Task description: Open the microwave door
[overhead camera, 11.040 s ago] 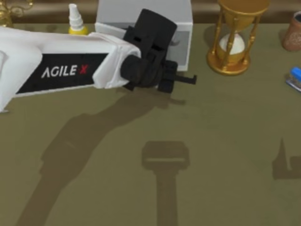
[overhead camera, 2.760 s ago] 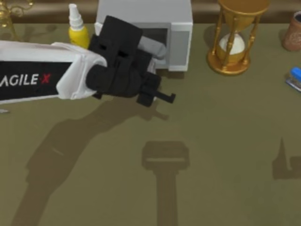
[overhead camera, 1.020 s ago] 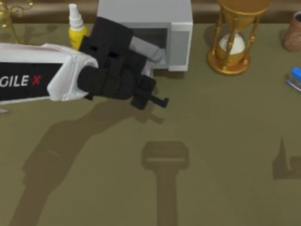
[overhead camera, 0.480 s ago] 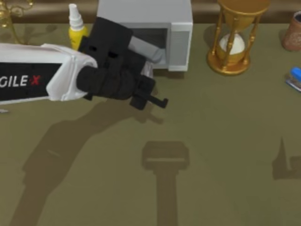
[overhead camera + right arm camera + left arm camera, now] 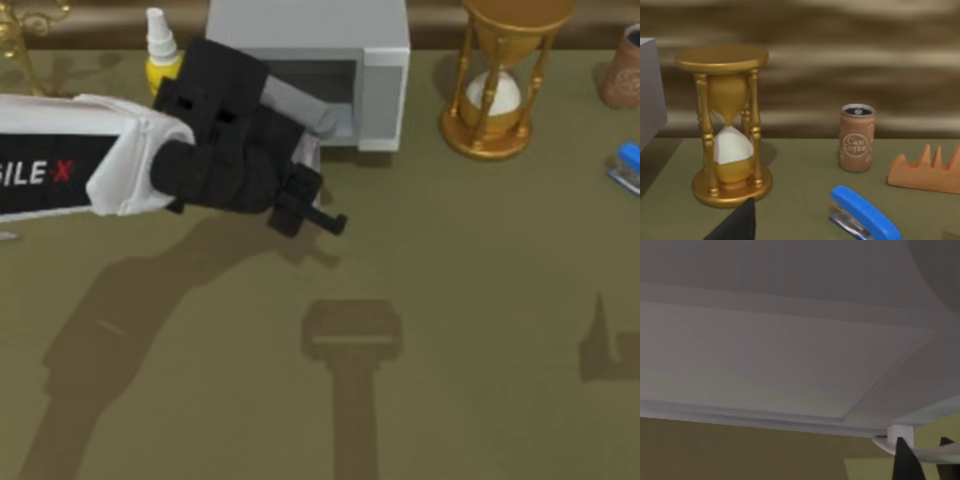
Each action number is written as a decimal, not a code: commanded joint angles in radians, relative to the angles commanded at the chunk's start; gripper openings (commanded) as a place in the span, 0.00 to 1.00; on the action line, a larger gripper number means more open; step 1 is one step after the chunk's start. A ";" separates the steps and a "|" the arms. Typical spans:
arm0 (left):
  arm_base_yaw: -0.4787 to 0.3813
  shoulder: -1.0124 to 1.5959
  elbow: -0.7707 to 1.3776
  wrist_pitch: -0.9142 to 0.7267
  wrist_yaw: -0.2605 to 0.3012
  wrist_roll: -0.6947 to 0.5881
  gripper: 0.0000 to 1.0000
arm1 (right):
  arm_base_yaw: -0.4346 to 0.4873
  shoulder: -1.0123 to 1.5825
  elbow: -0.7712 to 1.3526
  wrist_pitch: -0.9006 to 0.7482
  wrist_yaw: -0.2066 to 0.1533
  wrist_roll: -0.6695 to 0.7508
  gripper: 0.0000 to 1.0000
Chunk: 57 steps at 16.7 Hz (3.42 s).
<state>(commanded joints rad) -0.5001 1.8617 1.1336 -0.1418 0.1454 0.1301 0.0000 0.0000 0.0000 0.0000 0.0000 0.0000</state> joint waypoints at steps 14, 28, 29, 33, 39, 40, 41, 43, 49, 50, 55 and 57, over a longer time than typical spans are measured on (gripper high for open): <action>0.000 0.000 0.000 0.000 0.000 0.000 0.00 | 0.000 0.000 0.000 0.000 0.000 0.000 1.00; 0.012 -0.012 -0.012 -0.003 0.033 0.033 0.00 | 0.000 0.000 0.000 0.000 0.000 0.000 1.00; 0.017 -0.015 -0.015 -0.004 0.040 0.044 0.00 | 0.000 0.000 0.000 0.000 0.000 0.000 1.00; 0.027 -0.019 -0.022 -0.007 0.052 0.063 0.00 | 0.000 0.000 0.000 0.000 0.000 0.000 1.00; 0.027 -0.019 -0.022 -0.007 0.052 0.063 0.00 | 0.000 0.000 0.000 0.000 0.000 0.000 1.00; 0.027 -0.019 -0.022 -0.007 0.052 0.063 0.00 | 0.000 0.000 0.000 0.000 0.000 0.000 1.00; 0.027 -0.019 -0.022 -0.007 0.052 0.063 0.00 | 0.000 0.000 0.000 0.000 0.000 0.000 1.00; 0.027 -0.019 -0.022 -0.007 0.052 0.063 0.00 | 0.000 0.000 0.000 0.000 0.000 0.000 1.00; 0.027 -0.019 -0.022 -0.007 0.052 0.063 0.00 | 0.000 0.000 0.000 0.000 0.000 0.000 1.00; 0.027 -0.019 -0.022 -0.007 0.052 0.063 0.00 | 0.000 0.000 0.000 0.000 0.000 0.000 1.00; 0.027 -0.019 -0.022 -0.007 0.052 0.063 0.00 | 0.000 0.000 0.000 0.000 0.000 0.000 1.00; 0.020 -0.018 -0.024 -0.009 0.062 0.061 0.00 | 0.000 0.000 0.000 0.000 0.000 0.000 1.00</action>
<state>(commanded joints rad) -0.4796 1.8432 1.1100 -0.1504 0.2072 0.1909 0.0000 0.0000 0.0000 0.0000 0.0000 0.0000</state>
